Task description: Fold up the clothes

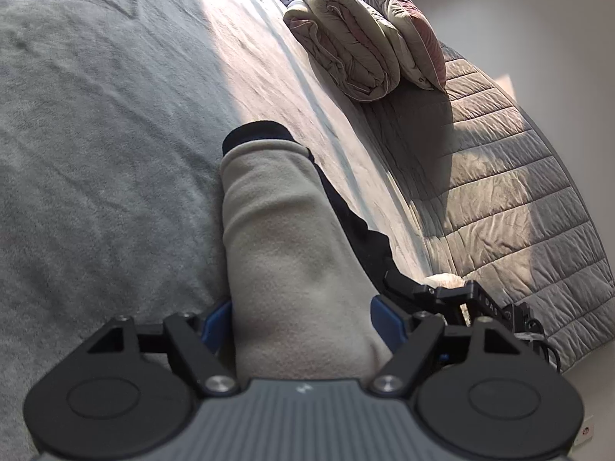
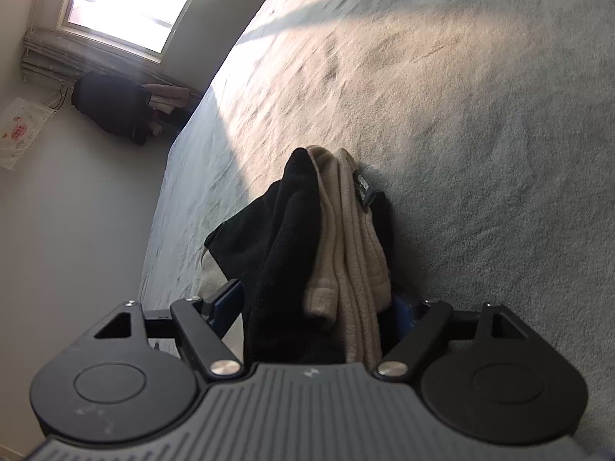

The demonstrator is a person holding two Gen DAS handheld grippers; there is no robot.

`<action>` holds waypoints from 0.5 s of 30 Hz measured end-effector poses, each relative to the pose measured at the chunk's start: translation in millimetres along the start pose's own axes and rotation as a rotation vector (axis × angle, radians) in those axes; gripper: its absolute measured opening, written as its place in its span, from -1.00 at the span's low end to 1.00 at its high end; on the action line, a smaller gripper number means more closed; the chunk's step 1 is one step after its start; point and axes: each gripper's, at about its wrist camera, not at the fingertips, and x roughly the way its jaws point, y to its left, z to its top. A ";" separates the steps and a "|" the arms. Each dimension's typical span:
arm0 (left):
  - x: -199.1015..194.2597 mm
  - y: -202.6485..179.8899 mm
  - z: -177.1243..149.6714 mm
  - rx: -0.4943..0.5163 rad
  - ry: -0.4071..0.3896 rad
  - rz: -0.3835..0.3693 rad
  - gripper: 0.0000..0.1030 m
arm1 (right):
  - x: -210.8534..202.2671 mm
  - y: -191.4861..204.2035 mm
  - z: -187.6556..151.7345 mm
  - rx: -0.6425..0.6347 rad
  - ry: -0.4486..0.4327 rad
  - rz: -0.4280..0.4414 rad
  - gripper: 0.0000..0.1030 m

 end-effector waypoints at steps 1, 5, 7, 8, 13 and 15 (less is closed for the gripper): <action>-0.3 1.8 1.5 -0.008 -0.001 0.000 0.24 | 0.0 2.1 -0.8 0.008 -0.001 -0.006 0.52; -2.8 4.7 5.4 -0.011 -0.009 0.001 0.12 | -1.4 3.8 -4.8 0.057 0.006 0.009 0.09; -5.6 1.1 5.7 0.018 -0.019 0.003 0.08 | -4.8 8.0 -7.5 0.065 -0.003 0.021 0.04; -7.6 -1.8 7.3 0.032 -0.028 0.001 0.07 | -6.5 10.2 -8.8 0.068 -0.007 0.026 0.03; -19.5 -5.1 20.4 0.057 -0.065 -0.003 0.07 | -14.6 20.1 -17.4 0.098 -0.012 0.075 0.02; -21.6 -0.4 25.2 0.045 -0.061 0.007 0.05 | -12.1 20.7 -23.5 0.115 0.009 0.067 0.02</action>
